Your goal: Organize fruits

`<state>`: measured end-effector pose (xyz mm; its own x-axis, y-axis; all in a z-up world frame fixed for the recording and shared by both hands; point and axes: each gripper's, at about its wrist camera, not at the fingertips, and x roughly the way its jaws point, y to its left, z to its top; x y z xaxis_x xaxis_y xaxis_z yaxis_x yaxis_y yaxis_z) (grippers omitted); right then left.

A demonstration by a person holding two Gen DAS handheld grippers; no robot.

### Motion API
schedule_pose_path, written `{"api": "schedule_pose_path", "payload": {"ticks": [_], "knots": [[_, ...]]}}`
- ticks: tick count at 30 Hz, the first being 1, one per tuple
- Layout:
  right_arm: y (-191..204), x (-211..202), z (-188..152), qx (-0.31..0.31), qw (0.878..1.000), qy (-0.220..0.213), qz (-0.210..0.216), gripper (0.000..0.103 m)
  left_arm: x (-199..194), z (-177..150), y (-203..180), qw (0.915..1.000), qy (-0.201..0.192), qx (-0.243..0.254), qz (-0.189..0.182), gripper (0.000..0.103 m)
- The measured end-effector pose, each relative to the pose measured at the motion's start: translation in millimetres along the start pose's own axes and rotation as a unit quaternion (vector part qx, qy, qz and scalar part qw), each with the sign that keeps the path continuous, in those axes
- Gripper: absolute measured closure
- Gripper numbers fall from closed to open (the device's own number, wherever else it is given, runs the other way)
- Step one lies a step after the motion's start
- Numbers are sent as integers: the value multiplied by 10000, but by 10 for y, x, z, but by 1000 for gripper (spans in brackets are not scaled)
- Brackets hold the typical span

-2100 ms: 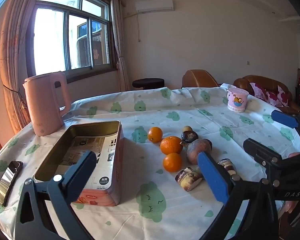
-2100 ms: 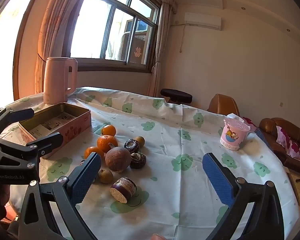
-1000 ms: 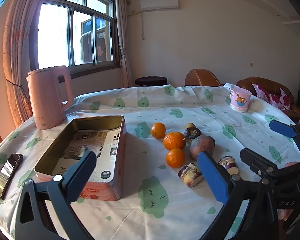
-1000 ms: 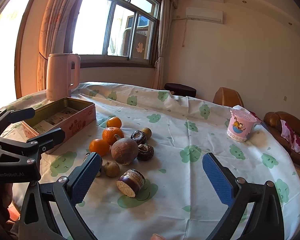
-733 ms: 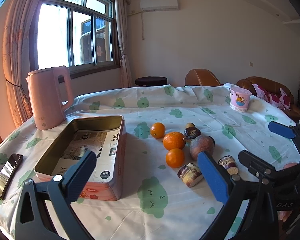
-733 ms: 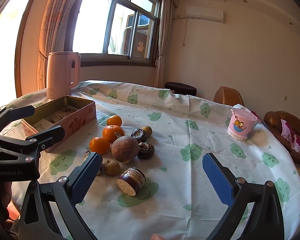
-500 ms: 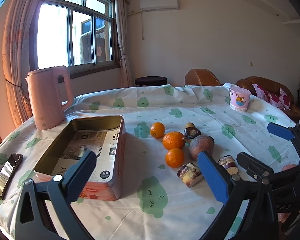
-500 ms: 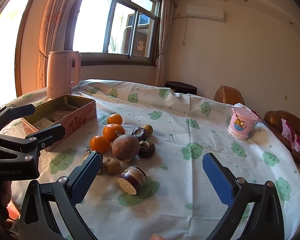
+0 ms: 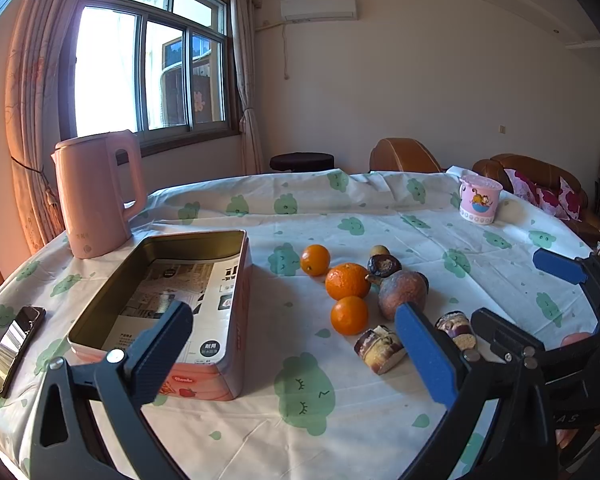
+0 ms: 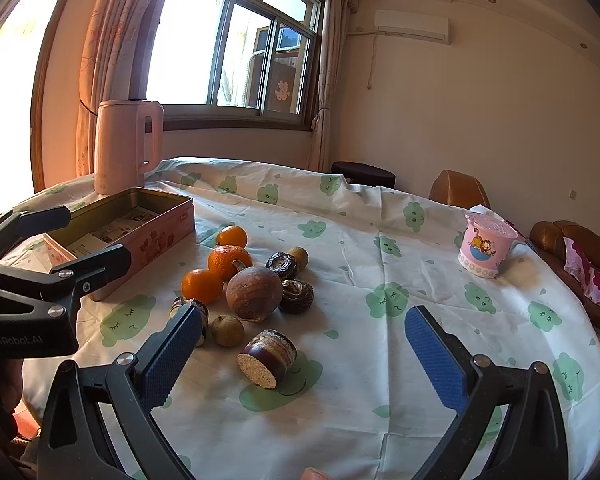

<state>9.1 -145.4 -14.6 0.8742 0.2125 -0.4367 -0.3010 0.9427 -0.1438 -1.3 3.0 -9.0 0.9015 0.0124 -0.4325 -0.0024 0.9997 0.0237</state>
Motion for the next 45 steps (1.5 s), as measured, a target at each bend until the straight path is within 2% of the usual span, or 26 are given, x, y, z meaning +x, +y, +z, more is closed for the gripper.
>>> {"api": "schedule_pose_path", "payload": {"ticks": [19, 26, 29, 31, 35, 37, 42, 45], "knots": [[-44, 110, -48, 4, 9999, 137, 5, 1, 82, -53, -63, 9999, 117, 33, -31, 0], [-106, 199, -62, 107, 9995, 238, 176, 2, 151, -76, -59, 9997, 231, -1, -90, 0], [-106, 255, -77, 99, 9988, 369, 299, 13, 158, -77, -61, 9996, 239, 4, -147, 0], [-95, 302, -88, 68, 9981, 484, 384, 24, 167, -75, -64, 9995, 250, 26, -199, 0], [-22, 405, -96, -120, 9949, 797, 604, 27, 181, -75, -61, 9991, 295, 6, -312, 2], [9, 466, -105, -192, 9924, 963, 741, 43, 186, -79, -66, 9988, 327, 12, -375, 6], [-12, 583, -124, -90, 9860, 1294, 1046, 59, 205, -76, -127, 9977, 415, 48, -534, 8], [-84, 578, -129, 115, 9856, 1266, 1117, 59, 245, -73, -204, 9965, 517, 184, -636, 13]]}}
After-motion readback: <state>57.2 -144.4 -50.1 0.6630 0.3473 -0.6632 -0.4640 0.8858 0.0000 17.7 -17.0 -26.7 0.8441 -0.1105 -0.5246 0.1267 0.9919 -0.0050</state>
